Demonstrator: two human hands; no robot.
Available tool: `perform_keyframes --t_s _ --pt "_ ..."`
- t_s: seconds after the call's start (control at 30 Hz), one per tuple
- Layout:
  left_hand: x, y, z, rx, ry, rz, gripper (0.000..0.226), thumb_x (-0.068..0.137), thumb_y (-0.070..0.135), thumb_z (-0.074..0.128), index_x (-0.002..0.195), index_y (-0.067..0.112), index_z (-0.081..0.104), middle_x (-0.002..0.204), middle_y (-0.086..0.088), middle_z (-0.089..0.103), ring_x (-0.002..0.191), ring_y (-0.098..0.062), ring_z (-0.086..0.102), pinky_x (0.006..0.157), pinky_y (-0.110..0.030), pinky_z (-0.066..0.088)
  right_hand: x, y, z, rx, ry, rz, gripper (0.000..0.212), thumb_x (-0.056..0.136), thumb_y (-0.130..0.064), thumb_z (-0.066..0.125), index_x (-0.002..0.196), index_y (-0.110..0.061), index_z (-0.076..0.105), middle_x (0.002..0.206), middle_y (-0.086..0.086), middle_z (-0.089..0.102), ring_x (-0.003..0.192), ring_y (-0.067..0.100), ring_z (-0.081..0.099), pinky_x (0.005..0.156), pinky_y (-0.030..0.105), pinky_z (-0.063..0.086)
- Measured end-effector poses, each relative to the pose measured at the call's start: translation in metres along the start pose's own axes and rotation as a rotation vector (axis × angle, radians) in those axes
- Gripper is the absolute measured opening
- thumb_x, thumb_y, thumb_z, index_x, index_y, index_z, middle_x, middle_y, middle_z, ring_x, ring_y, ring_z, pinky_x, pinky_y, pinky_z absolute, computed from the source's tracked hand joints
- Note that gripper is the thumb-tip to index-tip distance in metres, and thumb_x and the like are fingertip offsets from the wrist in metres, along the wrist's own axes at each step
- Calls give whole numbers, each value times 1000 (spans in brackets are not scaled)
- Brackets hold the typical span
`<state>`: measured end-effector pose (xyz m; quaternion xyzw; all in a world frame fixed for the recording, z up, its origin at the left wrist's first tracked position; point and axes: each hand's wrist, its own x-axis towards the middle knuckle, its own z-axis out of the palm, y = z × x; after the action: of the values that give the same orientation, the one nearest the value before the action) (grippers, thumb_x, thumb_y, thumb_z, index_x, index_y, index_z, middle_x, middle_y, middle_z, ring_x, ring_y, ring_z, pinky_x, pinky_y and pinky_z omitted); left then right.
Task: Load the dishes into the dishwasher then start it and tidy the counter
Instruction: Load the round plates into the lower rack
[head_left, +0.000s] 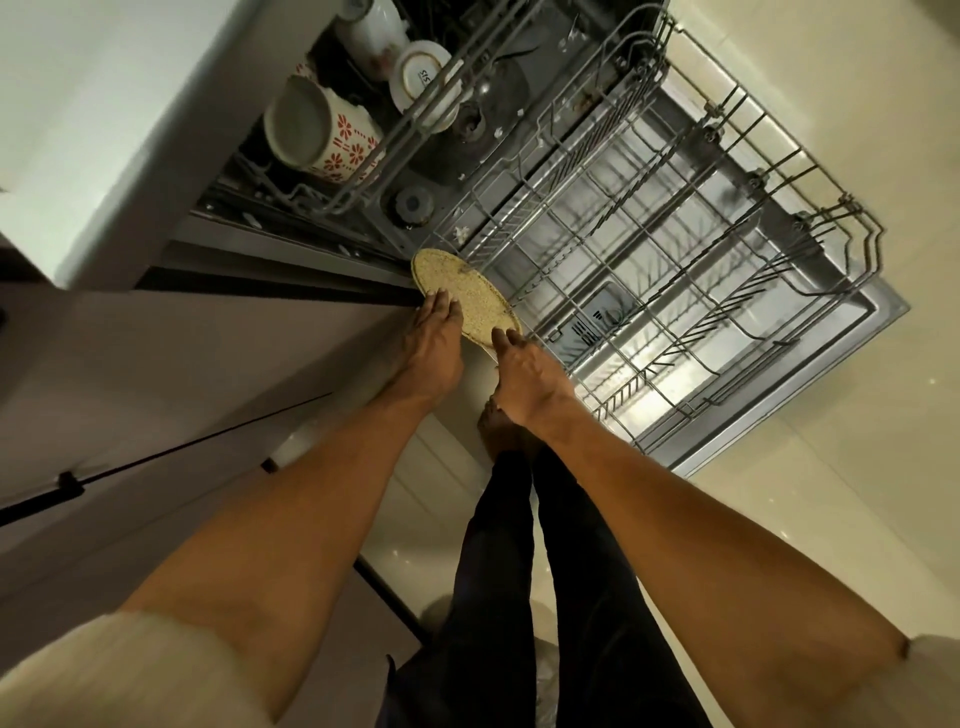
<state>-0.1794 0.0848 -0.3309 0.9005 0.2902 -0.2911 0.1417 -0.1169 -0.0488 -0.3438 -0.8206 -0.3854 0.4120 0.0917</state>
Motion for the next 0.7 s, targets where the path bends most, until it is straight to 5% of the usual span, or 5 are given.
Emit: perform_keyframes --t_s 0.33,0.7 --pt "-49 3 -11 26 19 -25 66 98 4 46 157 4 15 166 -14 7 154 -26 2 123 -33 6 -26 -19 -7 -157 -13 -71 77 95 -21 48 160 -9 10 168 15 9 155 27 10 125 42 19" --pt "-160 -10 -34 -11 72 -28 80 91 5 50 158 5 5 166 -12 -1 154 -24 -6 125 -37 3 -109 -97 -24 -347 87 -137 79 98 -25 49 161 -8 4 168 15 4 156 27 6 126 40 7"
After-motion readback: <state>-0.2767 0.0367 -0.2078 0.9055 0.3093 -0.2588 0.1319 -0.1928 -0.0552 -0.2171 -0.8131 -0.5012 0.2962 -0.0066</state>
